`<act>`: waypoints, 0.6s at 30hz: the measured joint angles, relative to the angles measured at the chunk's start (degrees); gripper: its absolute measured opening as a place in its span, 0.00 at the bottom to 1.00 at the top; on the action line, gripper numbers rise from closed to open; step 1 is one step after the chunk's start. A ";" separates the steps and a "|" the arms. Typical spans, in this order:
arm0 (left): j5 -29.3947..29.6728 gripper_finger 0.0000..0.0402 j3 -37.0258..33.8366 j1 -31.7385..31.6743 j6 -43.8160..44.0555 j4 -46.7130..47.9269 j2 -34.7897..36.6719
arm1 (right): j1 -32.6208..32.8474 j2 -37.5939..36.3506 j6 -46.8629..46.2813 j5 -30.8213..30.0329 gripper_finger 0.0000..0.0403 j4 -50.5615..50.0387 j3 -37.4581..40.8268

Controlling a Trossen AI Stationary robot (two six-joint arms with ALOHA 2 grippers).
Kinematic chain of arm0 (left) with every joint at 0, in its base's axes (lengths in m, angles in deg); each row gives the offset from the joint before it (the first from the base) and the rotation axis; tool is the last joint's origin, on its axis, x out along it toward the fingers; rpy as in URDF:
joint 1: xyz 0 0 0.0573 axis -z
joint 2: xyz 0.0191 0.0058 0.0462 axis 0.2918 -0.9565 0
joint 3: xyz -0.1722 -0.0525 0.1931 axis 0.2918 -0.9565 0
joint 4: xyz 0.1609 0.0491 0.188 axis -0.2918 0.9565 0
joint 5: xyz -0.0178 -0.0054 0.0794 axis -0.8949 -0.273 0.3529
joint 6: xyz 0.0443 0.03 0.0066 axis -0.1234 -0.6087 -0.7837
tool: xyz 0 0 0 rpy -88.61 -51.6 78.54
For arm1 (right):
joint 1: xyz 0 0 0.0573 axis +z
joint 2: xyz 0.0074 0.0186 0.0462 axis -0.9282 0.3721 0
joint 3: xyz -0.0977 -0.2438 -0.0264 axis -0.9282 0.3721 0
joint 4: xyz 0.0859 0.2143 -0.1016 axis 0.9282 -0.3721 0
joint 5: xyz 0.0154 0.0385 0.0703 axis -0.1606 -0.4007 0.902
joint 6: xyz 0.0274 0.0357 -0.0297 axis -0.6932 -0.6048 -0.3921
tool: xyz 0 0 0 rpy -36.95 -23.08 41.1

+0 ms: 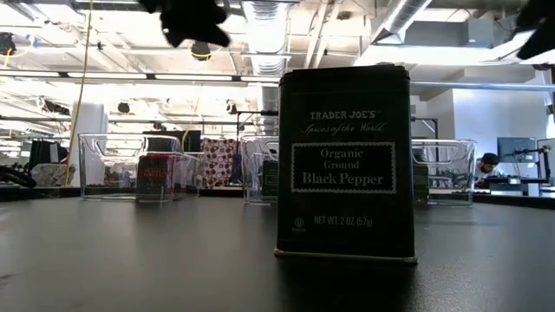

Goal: Sort spices by type
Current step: Put the black seasoning can into the middle transparent bin

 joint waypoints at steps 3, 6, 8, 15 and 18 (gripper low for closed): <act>0.01 0.48 5.23 0.00 2.13 0.36 -5.88 | 2.32 -0.09 1.52 -0.19 0.62 0.03 1.34; -0.04 0.48 11.12 0.00 2.85 0.71 -11.94 | 4.22 -0.15 1.57 -1.07 0.61 0.22 3.62; -0.24 0.48 15.75 0.00 2.88 2.99 -16.36 | 5.79 -0.15 0.94 -1.12 0.61 0.45 4.86; -4.64 0.48 33.71 1.69 -0.07 13.02 -30.99 | 9.77 -0.13 2.90 -1.55 0.61 6.34 8.52; -6.09 0.48 40.52 2.41 -0.21 15.57 -36.36 | 10.61 -0.11 3.08 -1.55 0.61 6.78 9.11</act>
